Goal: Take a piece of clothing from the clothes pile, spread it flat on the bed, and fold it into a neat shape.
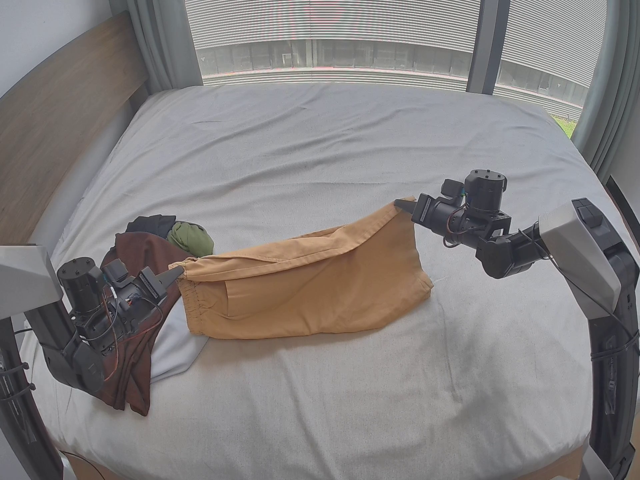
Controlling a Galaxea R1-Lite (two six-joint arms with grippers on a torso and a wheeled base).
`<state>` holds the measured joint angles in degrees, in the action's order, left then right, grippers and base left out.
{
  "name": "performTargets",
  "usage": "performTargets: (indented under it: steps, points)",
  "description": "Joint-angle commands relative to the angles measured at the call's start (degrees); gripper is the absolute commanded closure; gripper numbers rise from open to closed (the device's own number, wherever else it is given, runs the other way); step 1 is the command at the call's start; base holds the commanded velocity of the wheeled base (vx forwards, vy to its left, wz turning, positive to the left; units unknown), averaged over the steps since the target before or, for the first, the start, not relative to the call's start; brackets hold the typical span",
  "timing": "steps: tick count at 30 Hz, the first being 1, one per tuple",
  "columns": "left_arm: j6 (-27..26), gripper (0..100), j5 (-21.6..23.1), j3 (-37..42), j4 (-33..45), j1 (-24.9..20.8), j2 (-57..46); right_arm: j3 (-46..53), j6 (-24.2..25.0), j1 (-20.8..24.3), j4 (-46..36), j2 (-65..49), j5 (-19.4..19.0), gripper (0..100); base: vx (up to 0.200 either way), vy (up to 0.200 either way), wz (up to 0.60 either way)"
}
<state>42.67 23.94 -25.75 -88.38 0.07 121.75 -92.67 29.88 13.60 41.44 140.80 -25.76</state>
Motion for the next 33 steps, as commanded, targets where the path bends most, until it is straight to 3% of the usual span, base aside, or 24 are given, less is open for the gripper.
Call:
performTargets:
  steps: [1,26,27,30,31,33]
  points:
    - [-0.04,100,-0.12,-1.15,-0.04,0.01,1.91,-0.75,0.00,0.02,0.05,1.85,0.01,100,0.000,0.000,0.00]
    - [0.05,100,-4.96,-7.48,-0.04,-0.78,8.86,-7.43,-1.23,0.19,4.00,9.49,0.09,100,0.000,0.000,0.00]
    - [0.05,0,-4.96,-7.48,-0.12,-0.78,8.86,-7.70,-1.23,0.19,4.27,9.76,0.09,100,0.000,0.000,0.00]
    - [0.05,0,-4.96,-7.48,-0.04,-0.78,8.86,-7.96,-1.23,0.19,4.53,9.84,0.09,100,0.000,0.000,0.00]
    - [-0.04,0,-4.96,-7.56,-0.04,-0.69,9.12,-8.49,-1.14,0.19,4.62,9.93,0.18,0,0.000,0.000,0.00]
    - [-0.30,0,-5.31,-8.00,-0.04,-0.42,9.39,-10.33,-0.96,0.28,4.62,10.11,1.33,0,0.000,0.000,0.00]
